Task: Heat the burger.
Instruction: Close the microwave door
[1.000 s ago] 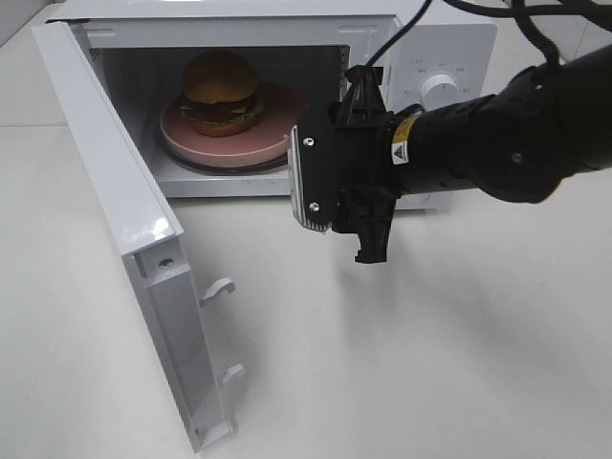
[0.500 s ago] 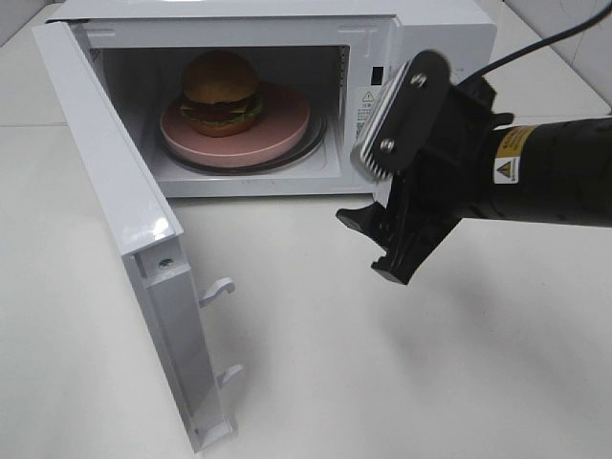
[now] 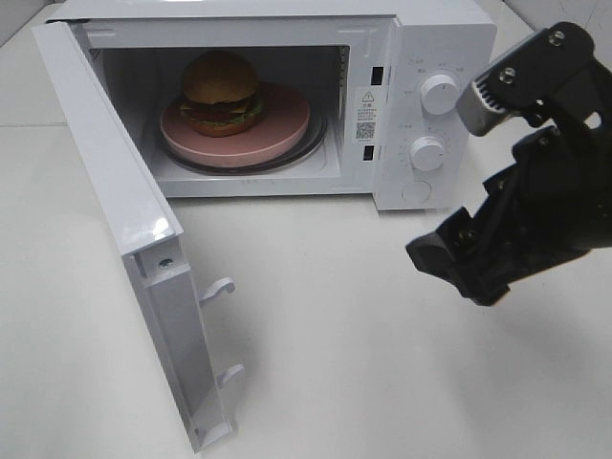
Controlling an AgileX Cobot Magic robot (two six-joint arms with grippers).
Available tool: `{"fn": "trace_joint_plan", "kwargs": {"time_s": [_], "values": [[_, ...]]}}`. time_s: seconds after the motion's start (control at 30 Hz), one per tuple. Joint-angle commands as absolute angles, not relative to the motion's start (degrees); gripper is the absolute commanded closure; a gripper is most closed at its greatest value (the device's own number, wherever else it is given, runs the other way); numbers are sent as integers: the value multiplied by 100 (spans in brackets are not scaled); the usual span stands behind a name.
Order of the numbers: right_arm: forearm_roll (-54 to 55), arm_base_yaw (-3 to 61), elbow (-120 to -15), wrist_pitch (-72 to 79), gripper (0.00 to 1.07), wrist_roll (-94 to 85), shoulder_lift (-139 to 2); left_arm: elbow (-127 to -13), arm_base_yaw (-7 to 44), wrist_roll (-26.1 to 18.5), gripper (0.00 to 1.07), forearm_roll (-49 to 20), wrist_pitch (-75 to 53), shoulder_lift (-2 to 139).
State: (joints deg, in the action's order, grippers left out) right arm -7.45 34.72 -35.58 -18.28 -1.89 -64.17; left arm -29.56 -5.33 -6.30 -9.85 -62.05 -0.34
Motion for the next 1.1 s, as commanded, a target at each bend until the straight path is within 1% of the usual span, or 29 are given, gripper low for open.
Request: {"fn": "trace_joint_plan", "kwargs": {"time_s": [0.03, 0.17, 0.33, 0.43, 0.5, 0.63, 0.7, 0.73, 0.77, 0.83, 0.87, 0.9, 0.93, 1.07, 1.1], "values": [[-825, 3461, -3541, -2744, 23, -143, -6005, -2951, -550, -613, 9, -991, -6125, -103], [-888, 3461, -3541, -3174, 23, -149, -5781, -2951, -550, -613, 9, -991, -6125, -103], [-894, 3461, -3541, -3879, 28, 0, -5374, -2951, -550, -613, 9, -991, -6125, -103], [-934, 3461, -3541, -3988, 28, 63, -5099, -2951, -550, -613, 9, -991, -6125, -103], [-963, 3461, -3541, -4005, 29, 183, -4578, -2951, -550, -613, 9, -991, -6125, -103], [-985, 3415, -3541, -4074, 29, 355, -4097, -2951, -550, -613, 9, -991, -6125, -103], [-980, 3174, -3541, -4291, 29, 487, -3759, -2951, -550, -613, 9, -991, -6125, -103], [-980, 3174, -3541, -4291, 29, 487, -3759, -2951, -550, -613, 9, -991, -6125, -103], [-968, 2871, -3541, -4486, 29, 493, -3552, -2951, -550, -613, 9, -991, -6125, -103], [-968, 2744, -3541, -4561, 29, 487, -3466, -2951, -550, -613, 9, -991, -6125, -103], [-968, 2458, -3541, -4687, 30, 487, -3272, -2951, -550, -613, 9, -991, -6125, -103], [-968, 2458, -3541, -4687, 30, 487, -3272, -2951, -550, -613, 9, -991, -6125, -103], [-934, 2217, -3541, -4761, 30, 504, -3031, -2951, -550, -613, 9, -991, -6125, -103], [-871, 1965, -3524, -4847, 31, 550, -2670, -2951, -550, -613, 9, -991, -6125, -103], [-831, 1782, -3438, -4841, 31, 590, -2406, -2951, -550, -613, 9, -991, -6125, -103]]}}
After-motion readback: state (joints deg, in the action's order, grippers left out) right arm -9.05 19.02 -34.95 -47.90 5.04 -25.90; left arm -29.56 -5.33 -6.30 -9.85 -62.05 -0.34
